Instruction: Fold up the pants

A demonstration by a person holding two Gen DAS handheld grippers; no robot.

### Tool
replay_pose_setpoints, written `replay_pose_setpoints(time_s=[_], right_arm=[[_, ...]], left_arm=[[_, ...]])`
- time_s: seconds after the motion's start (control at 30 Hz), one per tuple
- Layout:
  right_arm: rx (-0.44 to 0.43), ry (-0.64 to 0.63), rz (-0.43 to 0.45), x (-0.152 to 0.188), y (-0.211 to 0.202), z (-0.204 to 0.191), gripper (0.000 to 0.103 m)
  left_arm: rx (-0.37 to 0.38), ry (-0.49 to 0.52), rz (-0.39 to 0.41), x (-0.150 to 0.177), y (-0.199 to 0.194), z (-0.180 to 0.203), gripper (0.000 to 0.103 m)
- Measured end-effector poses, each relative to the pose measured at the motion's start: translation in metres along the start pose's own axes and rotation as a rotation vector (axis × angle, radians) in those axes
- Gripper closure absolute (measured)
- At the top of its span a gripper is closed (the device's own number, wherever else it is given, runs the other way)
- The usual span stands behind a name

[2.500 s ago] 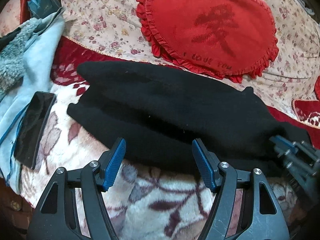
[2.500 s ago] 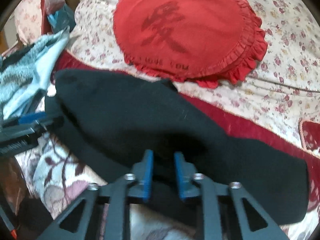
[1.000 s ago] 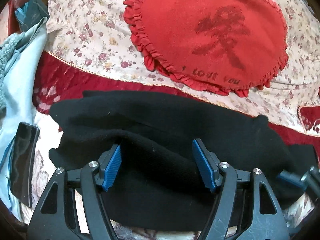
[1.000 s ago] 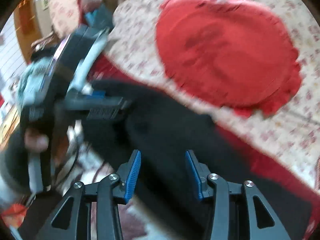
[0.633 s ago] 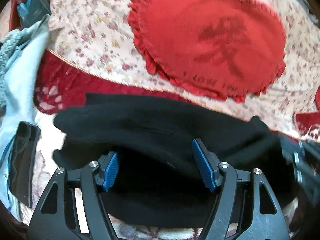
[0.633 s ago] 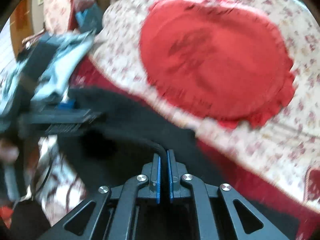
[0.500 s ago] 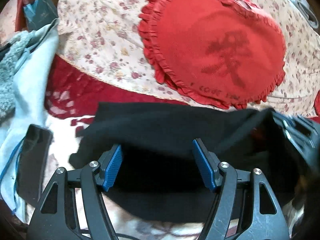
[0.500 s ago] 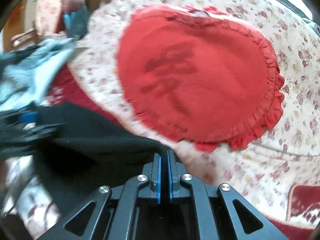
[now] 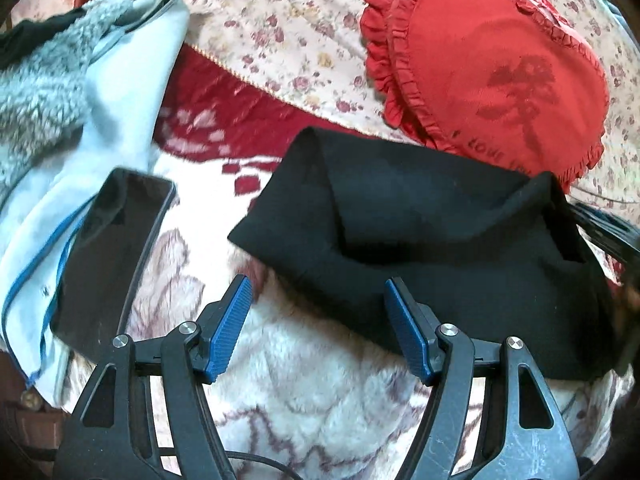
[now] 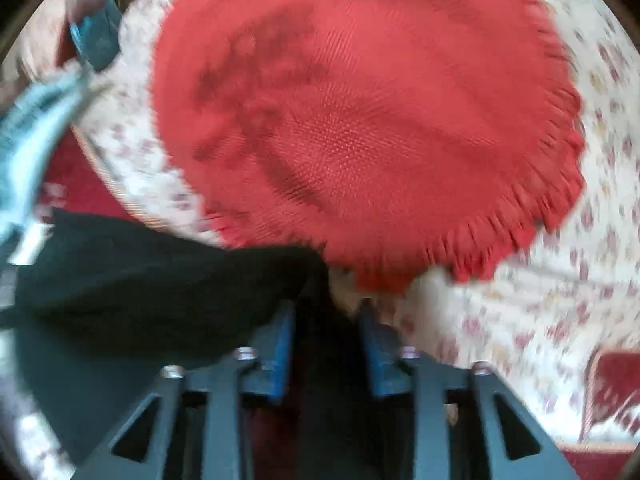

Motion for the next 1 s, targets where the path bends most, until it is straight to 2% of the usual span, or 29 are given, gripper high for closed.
replay_pose_setpoints(time_s=[0.03,0.13,0.3,0.37,0.43,0.57,0.73,0.8,0.93,1.0], right_arm=[[-0.048,0.016,-0.019,0.01,-0.017,0.001,0.068],[-0.12,0.016,-0.051,0.051,-0.058,0.004,0.068],[-0.29,0.04,-0.207,0.133,-0.081,0.001,0.068],[-0.254,0.041,-0.224,0.153,-0.077,0.014,0.068],[-0.273,0.1,-0.197,0.15,-0.082,0.026,0.068],[-0.183,0.194,-0.126,0.133,-0.076,0.075,0.072],[0.076,0.23,0.072,0.09,-0.093,0.137,0.07],[0.153,0.237,0.076,0.095,-0.101,0.153,0.07],[0.071,0.377,0.046,0.138,-0.122,0.174,0.069],[0.071,0.452,0.055,0.165,-0.136,0.185,0.069]], left_arm=[[0.004,-0.009,-0.001,0.003,-0.001,-0.001,0.034],[0.044,-0.06,-0.003,0.011,-0.004,-0.004,0.034],[0.087,-0.125,-0.023,0.015,0.001,-0.001,0.034],[0.083,-0.129,-0.022,0.013,0.003,0.003,0.034],[0.083,-0.126,-0.021,0.012,0.003,0.007,0.034],[0.097,-0.121,-0.036,0.005,0.01,0.015,0.034],[0.105,-0.111,-0.043,-0.001,0.016,0.023,0.033],[0.111,-0.114,-0.043,-0.001,0.018,0.024,0.029],[0.124,-0.121,-0.045,-0.002,0.021,0.025,0.027],[0.133,-0.129,-0.047,-0.004,0.023,0.025,0.027]])
Point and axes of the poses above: each gripper's, at about its wrist camera, not at the fingertips, and y roughly the way its jaws point, z to its right, x to its underside, the point moved 8 cm from there along y, roughly the way its jaws point, and after that the axes turned 11 degrees about y, right-handed, at the moved point
